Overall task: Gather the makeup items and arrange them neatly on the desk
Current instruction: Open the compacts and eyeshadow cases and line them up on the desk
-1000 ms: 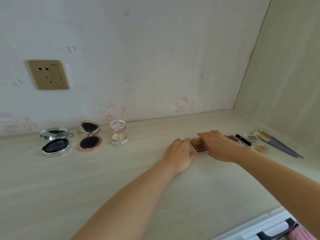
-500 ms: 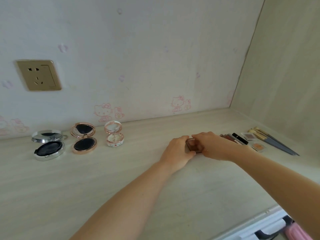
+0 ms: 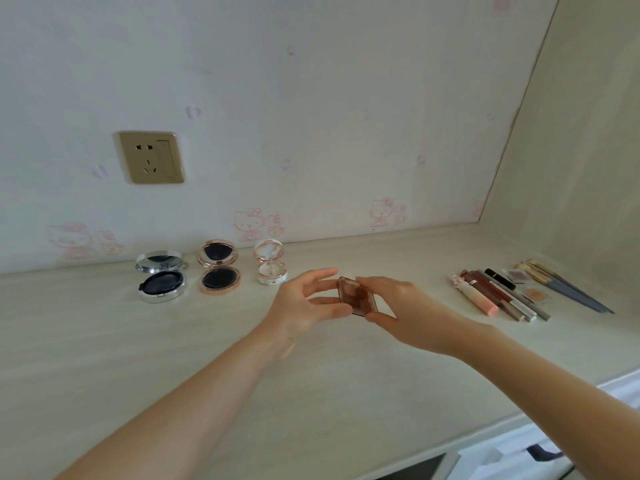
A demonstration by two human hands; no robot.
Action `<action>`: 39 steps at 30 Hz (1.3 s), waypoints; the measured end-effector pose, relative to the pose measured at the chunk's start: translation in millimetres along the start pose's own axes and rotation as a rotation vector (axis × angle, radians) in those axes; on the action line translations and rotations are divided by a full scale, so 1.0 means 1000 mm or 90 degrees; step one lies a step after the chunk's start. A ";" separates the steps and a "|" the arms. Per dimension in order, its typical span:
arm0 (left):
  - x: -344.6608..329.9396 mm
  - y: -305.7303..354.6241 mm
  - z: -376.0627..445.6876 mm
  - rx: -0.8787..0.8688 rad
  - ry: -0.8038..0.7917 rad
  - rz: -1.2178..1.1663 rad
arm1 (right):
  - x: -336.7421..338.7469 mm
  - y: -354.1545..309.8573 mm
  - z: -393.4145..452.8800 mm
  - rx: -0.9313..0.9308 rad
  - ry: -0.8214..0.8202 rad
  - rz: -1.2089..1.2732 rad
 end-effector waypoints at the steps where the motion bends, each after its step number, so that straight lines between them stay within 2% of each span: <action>1: 0.007 -0.001 -0.009 0.005 -0.002 -0.024 | -0.003 -0.010 0.001 0.010 -0.003 0.002; 7: 0.051 -0.008 -0.071 0.007 0.023 -0.259 | -0.027 -0.082 0.013 0.107 -0.005 0.029; 14: 0.083 -0.014 -0.127 0.041 0.033 -0.287 | -0.055 -0.147 0.029 0.179 0.016 0.059; 19: 0.091 -0.009 -0.144 0.008 0.027 -0.359 | -0.060 -0.172 0.034 0.185 0.059 0.117; 27: 0.101 -0.010 -0.153 -0.029 0.071 -0.396 | -0.060 -0.199 0.031 0.186 0.133 0.119; 39: 0.093 -0.015 -0.154 -0.004 0.021 -0.376 | -0.057 -0.183 0.029 0.178 0.115 0.194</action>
Point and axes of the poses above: each hand's wrist, its own z-axis towards the middle knuckle, its own x-axis out of the back of the hand, y = z × x, the point moved 9 cm from there along z, towards the middle knuckle, and after that the axes turned 12 degrees about -y, right-handed, at the moved point
